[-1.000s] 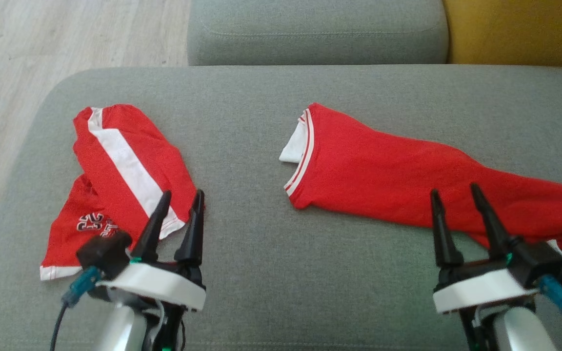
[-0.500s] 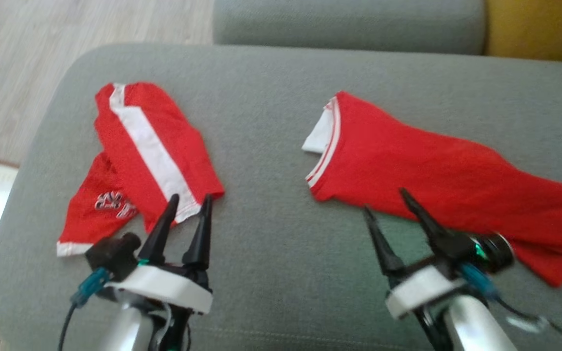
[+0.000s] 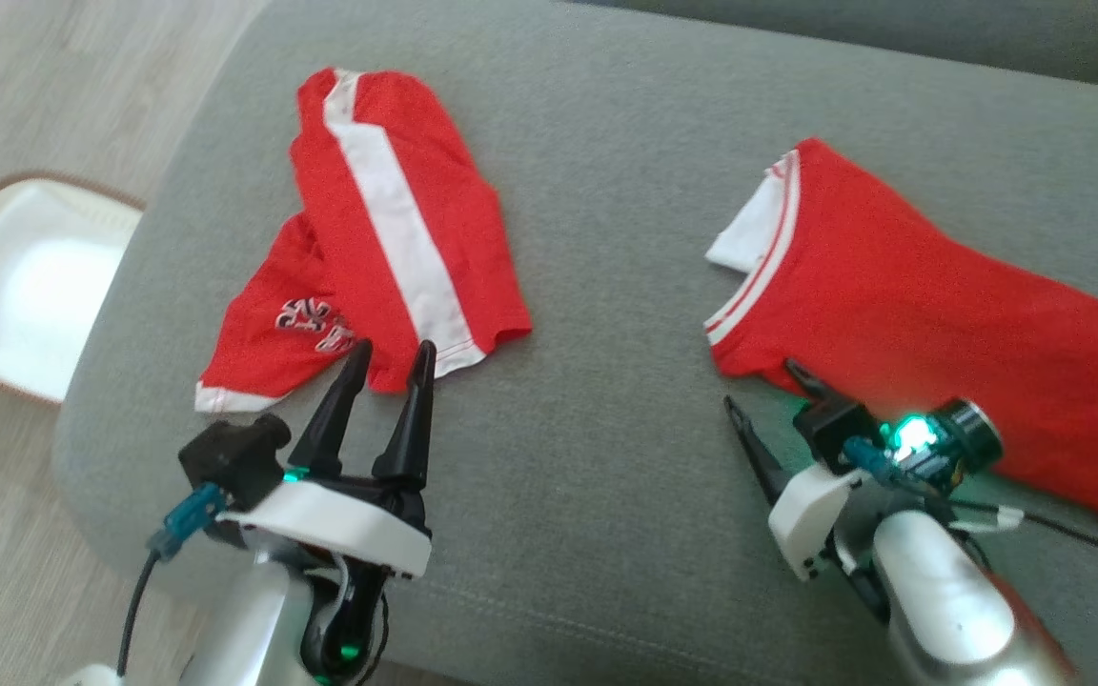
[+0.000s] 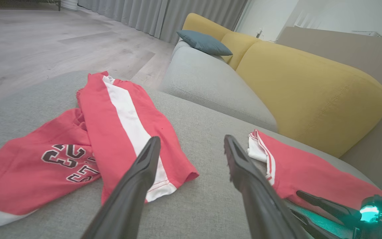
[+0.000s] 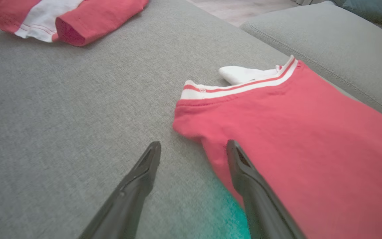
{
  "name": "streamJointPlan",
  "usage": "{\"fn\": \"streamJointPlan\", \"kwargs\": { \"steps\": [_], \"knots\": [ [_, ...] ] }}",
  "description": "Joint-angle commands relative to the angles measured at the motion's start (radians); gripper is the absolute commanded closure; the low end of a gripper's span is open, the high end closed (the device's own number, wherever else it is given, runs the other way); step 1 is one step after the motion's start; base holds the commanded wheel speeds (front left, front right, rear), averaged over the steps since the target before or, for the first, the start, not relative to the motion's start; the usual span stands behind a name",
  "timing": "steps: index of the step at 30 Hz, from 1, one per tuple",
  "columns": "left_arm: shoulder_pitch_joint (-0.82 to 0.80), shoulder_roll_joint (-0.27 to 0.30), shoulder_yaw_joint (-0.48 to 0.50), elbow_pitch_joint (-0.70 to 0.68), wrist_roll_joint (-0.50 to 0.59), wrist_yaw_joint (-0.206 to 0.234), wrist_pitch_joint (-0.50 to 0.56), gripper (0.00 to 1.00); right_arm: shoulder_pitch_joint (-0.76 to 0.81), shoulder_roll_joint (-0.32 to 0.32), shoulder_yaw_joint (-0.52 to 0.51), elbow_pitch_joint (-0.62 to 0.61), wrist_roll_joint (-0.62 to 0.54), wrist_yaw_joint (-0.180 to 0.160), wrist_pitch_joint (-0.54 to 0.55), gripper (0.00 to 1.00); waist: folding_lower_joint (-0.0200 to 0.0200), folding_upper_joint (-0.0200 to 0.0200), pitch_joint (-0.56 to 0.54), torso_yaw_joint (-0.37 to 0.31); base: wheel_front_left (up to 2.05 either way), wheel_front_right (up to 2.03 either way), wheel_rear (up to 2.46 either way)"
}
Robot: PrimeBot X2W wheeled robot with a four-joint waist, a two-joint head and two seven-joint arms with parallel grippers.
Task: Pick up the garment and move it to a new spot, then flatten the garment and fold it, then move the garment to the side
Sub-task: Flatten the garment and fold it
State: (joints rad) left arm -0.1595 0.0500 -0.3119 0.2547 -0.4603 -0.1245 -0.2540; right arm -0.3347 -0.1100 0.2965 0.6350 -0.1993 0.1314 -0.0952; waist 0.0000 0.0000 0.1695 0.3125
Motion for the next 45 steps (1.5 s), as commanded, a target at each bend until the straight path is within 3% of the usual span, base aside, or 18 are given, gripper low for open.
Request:
{"fn": "streamJointPlan", "kwargs": {
  "steps": [1,8,10,19,27,32,36,43,44,45],
  "knots": [
    [-0.056,0.004,0.028,-0.030,-0.003,-0.006,-0.008,0.00,-0.046,0.000,0.010,-0.006,-0.018,-0.001,-0.018,0.00,0.0000,0.0000,0.021,0.024,0.00,0.00,0.00],
    [-0.063,0.003,0.028,-0.028,-0.010,-0.006,-0.008,0.00,-0.093,0.009,-0.014,0.094,-0.067,-0.001,-0.041,0.00,0.0000,0.0000,0.036,0.039,0.00,0.00,0.00],
    [-0.063,0.003,0.027,-0.027,-0.010,-0.006,-0.008,0.00,-0.105,0.014,-0.007,0.122,-0.063,-0.001,-0.049,1.00,0.0000,0.0000,0.036,0.038,0.00,0.00,0.00],
    [-0.058,0.002,0.027,-0.014,-0.003,-0.006,-0.008,0.00,-0.128,0.046,0.111,0.150,0.034,-0.001,-0.144,1.00,0.0000,0.0000,-0.016,-0.001,0.00,0.00,0.00],
    [-0.023,0.003,0.049,-0.011,0.007,-0.006,-0.008,0.00,-0.151,0.027,0.260,-0.005,0.189,-0.001,-0.161,1.00,0.0000,0.0000,-0.076,-0.055,0.00,0.00,0.00],
    [-0.013,0.002,0.050,-0.022,0.006,-0.006,-0.008,0.00,-0.206,-0.095,0.243,-0.132,0.261,-0.001,-0.088,1.00,0.0000,0.0000,-0.067,-0.077,0.00,0.00,0.00],
    [-0.029,0.002,0.041,-0.034,0.004,-0.006,-0.008,0.00,-0.307,-0.253,0.231,-0.205,0.289,-0.001,0.009,1.00,0.0000,0.0000,-0.022,-0.082,0.00,0.00,0.00],
    [-0.086,0.002,0.003,-0.039,-0.022,-0.006,-0.008,0.00,-0.560,-0.500,0.309,-0.141,0.353,-0.001,0.154,1.00,0.0000,0.0000,0.086,-0.037,0.00,0.00,0.00],
    [-0.096,0.002,-0.004,-0.038,-0.027,-0.006,-0.008,0.00,-0.601,-0.525,0.343,-0.119,0.353,-0.001,0.169,0.27,0.0000,0.0000,0.102,-0.028,0.00,0.00,0.00],
    [-0.106,0.002,-0.013,-0.038,-0.033,-0.006,-0.008,0.00,-0.644,-0.548,0.372,-0.091,0.354,-0.001,0.179,0.00,0.0000,0.0000,0.118,-0.018,0.00,0.00,0.00]
  ]
}}
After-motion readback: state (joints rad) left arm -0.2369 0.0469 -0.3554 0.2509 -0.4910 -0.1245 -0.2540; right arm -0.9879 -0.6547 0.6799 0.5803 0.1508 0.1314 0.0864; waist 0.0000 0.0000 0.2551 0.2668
